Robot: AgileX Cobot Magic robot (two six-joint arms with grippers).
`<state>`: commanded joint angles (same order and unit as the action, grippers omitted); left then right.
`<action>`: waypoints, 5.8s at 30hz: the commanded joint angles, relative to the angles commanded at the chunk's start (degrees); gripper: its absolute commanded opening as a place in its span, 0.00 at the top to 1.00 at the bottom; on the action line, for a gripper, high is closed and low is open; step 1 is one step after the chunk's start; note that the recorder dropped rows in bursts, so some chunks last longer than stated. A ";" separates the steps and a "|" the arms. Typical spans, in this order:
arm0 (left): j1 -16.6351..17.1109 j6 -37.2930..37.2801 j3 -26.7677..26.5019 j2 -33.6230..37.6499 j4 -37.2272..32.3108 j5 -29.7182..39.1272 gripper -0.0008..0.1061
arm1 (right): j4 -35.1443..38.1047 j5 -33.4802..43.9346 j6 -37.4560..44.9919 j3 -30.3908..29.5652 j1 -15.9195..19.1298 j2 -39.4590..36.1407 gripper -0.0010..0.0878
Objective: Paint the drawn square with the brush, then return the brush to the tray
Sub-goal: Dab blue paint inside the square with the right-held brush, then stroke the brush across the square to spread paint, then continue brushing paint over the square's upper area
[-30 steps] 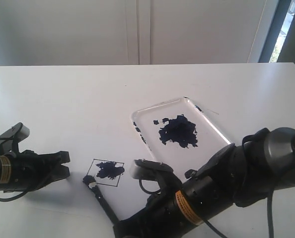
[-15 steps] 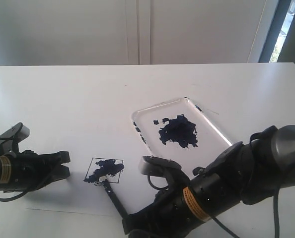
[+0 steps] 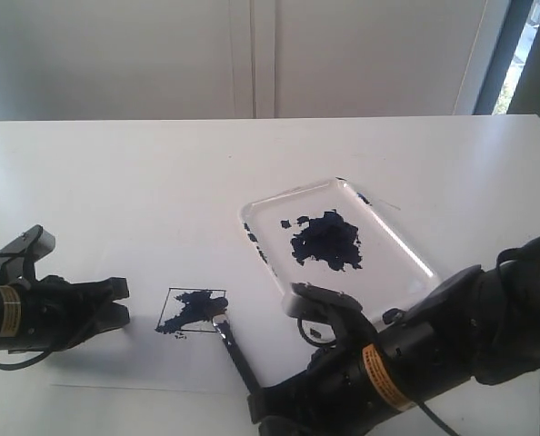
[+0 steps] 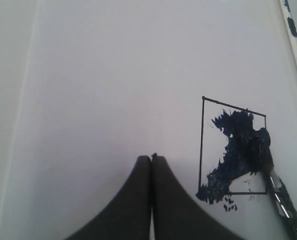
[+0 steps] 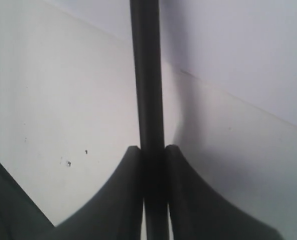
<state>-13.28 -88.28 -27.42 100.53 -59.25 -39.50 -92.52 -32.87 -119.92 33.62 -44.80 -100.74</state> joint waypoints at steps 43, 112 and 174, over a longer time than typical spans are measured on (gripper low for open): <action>0.00 -1.91 0.00 0.00 -3.65 -1.44 0.99 | 5.22 -1.09 0.00 0.01 -5.23 -0.62 0.99; 0.00 -3.25 0.00 0.00 -4.87 -2.92 0.99 | 17.90 -7.64 0.00 5.21 -6.33 -6.98 0.99; 0.00 -3.65 0.00 0.00 -5.27 -3.48 0.99 | 38.49 -24.58 1.24 3.01 -6.64 -14.44 0.99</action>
<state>-13.28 -91.93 -27.42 100.53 -64.51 -42.98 -54.03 -57.45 -118.68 36.62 -51.44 -115.17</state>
